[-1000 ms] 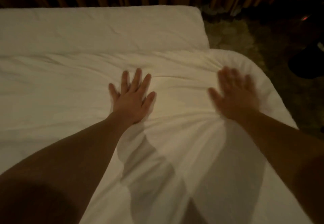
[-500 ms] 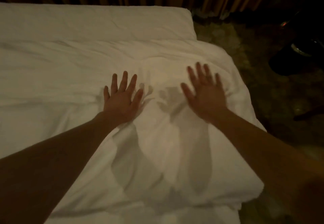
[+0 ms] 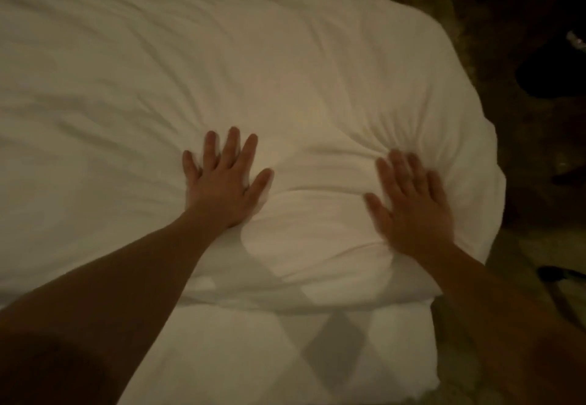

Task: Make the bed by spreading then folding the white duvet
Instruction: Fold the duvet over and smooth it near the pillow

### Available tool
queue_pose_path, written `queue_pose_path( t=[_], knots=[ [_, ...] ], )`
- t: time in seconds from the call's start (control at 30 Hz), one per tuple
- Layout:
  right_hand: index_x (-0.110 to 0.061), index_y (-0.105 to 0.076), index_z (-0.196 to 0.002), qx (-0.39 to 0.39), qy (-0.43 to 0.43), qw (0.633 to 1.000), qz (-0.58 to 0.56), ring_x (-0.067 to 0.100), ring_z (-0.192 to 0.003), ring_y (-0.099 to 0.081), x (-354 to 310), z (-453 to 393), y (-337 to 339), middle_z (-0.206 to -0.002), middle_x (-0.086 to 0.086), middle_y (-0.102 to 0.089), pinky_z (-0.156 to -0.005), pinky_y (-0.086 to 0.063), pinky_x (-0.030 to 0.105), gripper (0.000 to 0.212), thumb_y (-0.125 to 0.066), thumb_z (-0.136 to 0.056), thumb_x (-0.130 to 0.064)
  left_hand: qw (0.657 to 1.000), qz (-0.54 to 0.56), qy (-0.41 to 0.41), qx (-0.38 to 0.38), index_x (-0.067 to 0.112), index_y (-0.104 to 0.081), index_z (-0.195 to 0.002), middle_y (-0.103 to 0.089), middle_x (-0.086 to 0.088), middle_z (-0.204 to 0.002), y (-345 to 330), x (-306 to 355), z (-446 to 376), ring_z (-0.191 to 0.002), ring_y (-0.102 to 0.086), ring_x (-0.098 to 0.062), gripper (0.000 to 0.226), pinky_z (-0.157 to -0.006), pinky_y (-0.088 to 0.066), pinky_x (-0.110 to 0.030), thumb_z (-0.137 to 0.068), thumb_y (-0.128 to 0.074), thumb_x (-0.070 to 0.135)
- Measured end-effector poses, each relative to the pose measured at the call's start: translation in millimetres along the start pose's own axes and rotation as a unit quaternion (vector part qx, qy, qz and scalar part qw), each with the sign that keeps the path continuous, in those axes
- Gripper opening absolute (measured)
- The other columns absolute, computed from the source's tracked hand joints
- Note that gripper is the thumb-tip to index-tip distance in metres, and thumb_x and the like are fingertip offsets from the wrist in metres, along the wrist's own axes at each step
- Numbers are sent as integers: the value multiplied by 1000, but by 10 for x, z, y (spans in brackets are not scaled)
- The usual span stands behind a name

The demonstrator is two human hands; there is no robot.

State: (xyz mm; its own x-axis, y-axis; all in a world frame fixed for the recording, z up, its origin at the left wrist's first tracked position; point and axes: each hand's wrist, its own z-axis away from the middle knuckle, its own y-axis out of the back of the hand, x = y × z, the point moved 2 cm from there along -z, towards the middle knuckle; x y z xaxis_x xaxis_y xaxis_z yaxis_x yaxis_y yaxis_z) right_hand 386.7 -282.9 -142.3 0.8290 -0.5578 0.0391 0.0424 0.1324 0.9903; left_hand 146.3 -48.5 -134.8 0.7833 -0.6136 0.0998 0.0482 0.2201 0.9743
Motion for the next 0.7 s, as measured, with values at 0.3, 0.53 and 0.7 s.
queue_pose_path(
  t=[0.3,0.53,0.7],
  knots=[
    [-40,28,-152,-144,-99,984,-21,28,-153,17,510,195,86,-165,-6,25,-124,1,57,81,10,-84,-81,998,-7,56,-39,42,8,-157,10,7,-169,6,-350,392,-155,12,-27,76,-120,-1,-61,-91,-4,78],
    [-34,4,-160,-18,-6,998,-54,27,-155,6,-664,-412,1928,-169,2,10,-123,-4,56,85,3,-88,-80,991,20,128,21,40,8,-159,17,3,-168,1808,-762,521,-153,21,-27,91,-120,4,-62,-83,0,88],
    [-35,2,-160,-36,179,978,-99,20,-155,10,-2571,-159,3410,-169,-4,8,-124,0,50,85,-10,-90,-81,990,-12,127,63,38,-1,-161,3,4,-170,3290,-1107,1121,-155,12,-25,99,-122,-2,-57,-78,-3,92]
  ],
)
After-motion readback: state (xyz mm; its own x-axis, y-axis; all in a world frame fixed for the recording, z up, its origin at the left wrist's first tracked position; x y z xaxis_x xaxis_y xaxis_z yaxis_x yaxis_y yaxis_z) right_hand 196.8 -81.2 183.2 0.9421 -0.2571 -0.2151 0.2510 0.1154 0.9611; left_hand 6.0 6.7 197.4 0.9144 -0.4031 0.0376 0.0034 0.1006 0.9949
